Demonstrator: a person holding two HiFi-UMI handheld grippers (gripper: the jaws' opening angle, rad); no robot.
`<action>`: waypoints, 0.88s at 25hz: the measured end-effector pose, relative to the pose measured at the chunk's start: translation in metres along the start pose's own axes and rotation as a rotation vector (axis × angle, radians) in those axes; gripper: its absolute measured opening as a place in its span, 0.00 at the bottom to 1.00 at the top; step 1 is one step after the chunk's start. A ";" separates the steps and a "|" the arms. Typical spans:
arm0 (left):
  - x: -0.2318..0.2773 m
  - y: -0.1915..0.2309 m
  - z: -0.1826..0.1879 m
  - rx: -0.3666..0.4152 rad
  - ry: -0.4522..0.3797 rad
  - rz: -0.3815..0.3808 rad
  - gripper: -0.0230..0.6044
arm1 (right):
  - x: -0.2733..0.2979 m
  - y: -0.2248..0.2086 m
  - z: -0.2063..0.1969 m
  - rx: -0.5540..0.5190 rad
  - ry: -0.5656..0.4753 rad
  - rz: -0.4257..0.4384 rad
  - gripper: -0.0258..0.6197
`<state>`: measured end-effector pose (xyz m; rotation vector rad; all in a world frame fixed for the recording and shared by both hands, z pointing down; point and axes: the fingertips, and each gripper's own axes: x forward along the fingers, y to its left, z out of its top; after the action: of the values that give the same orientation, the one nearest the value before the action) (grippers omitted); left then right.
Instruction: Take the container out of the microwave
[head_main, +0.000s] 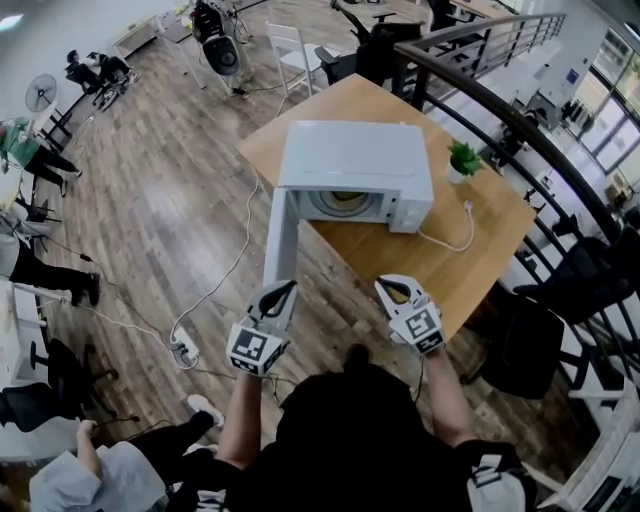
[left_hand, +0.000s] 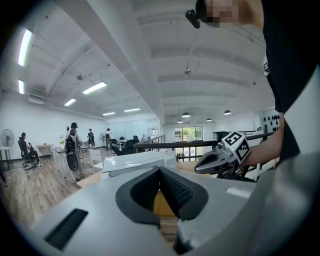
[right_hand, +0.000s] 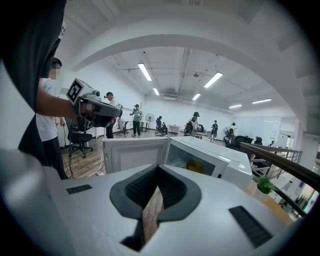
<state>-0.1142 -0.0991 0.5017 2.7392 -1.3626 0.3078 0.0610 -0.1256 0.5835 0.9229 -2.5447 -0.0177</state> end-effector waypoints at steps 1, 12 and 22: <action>0.003 0.000 -0.001 -0.002 0.004 0.007 0.04 | 0.002 -0.005 0.000 -0.002 -0.006 0.007 0.04; 0.028 0.010 0.004 0.005 0.022 0.032 0.04 | 0.032 -0.029 -0.004 0.010 -0.007 0.051 0.04; 0.051 0.065 0.001 -0.011 0.023 0.007 0.04 | 0.093 -0.043 0.001 -0.005 0.050 0.048 0.04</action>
<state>-0.1355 -0.1781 0.5096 2.7139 -1.3648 0.3310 0.0232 -0.2165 0.6124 0.8494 -2.5186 0.0134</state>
